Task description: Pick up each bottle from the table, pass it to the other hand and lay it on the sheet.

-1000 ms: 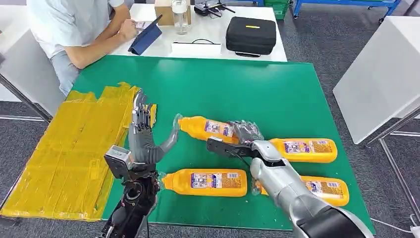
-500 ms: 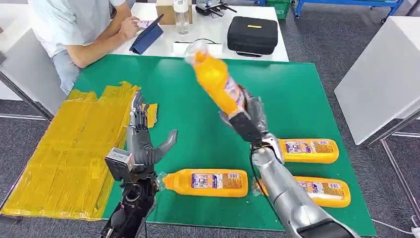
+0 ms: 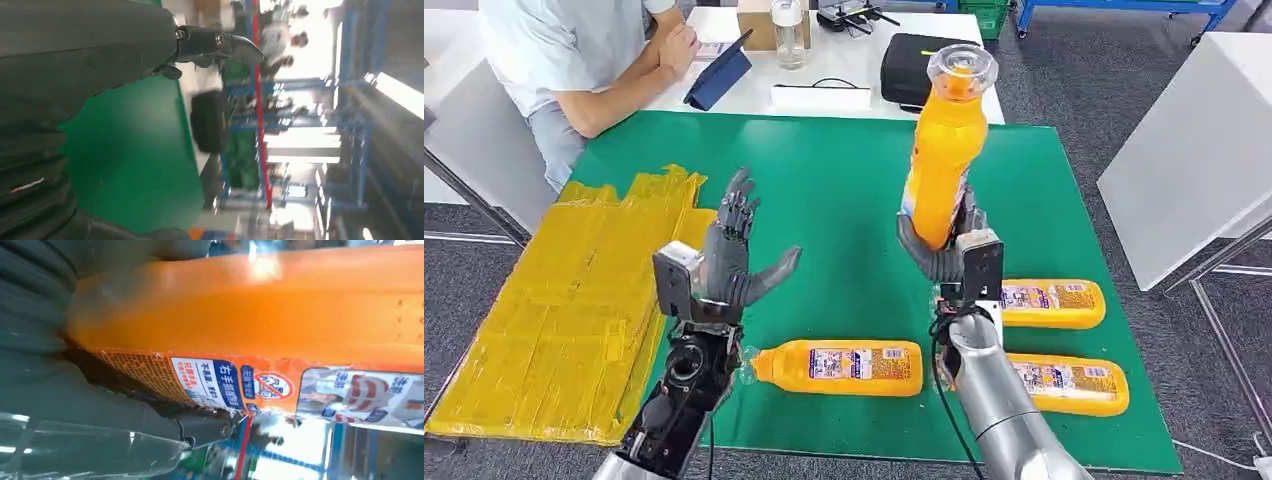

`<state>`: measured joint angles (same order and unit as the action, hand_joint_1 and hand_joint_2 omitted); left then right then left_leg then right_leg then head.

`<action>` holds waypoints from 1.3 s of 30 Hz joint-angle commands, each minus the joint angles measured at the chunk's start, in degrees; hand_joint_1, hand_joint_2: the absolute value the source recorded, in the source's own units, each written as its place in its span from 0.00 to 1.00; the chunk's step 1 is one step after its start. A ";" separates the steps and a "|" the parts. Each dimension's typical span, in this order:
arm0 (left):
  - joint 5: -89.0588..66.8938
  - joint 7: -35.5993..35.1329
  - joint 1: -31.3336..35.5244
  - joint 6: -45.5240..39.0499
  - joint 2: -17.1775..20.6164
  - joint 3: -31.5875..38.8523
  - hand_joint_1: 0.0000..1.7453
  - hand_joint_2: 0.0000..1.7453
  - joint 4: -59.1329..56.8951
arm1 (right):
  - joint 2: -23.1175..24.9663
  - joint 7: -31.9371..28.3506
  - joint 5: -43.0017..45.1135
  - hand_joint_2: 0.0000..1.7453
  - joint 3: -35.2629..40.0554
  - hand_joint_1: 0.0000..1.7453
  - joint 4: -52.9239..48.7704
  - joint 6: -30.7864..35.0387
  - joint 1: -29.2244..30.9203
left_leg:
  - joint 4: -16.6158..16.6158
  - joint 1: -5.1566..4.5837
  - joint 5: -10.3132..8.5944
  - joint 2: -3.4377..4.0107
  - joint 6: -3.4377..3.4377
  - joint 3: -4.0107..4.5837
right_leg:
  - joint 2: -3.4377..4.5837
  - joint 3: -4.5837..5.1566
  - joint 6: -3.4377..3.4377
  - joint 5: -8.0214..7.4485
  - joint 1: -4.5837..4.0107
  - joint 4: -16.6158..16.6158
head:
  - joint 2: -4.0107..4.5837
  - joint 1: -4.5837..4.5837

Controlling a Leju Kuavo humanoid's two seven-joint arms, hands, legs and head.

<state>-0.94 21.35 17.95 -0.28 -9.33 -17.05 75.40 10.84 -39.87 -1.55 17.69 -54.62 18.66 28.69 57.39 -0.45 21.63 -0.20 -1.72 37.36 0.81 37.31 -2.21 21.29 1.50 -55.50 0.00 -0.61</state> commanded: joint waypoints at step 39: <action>6.31 -2.61 12.40 7.58 1.89 -6.47 0.00 1.00 -15.10 | -0.30 5.29 -15.79 1.00 16.69 1.00 12.60 -19.88 2.24 | 0.06 0.07 0.10 -0.07 0.09 -0.09 | -0.15 -0.14 0.16 0.14 -0.09 -0.02 | 0.00 -0.02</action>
<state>5.16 19.08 25.71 7.69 -7.56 -22.60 64.67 10.54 -34.42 -16.72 30.03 -45.88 -0.39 30.24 57.39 -0.47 21.60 -0.19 -1.77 37.50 0.81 37.45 -2.20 21.30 1.52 -55.50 0.00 -0.63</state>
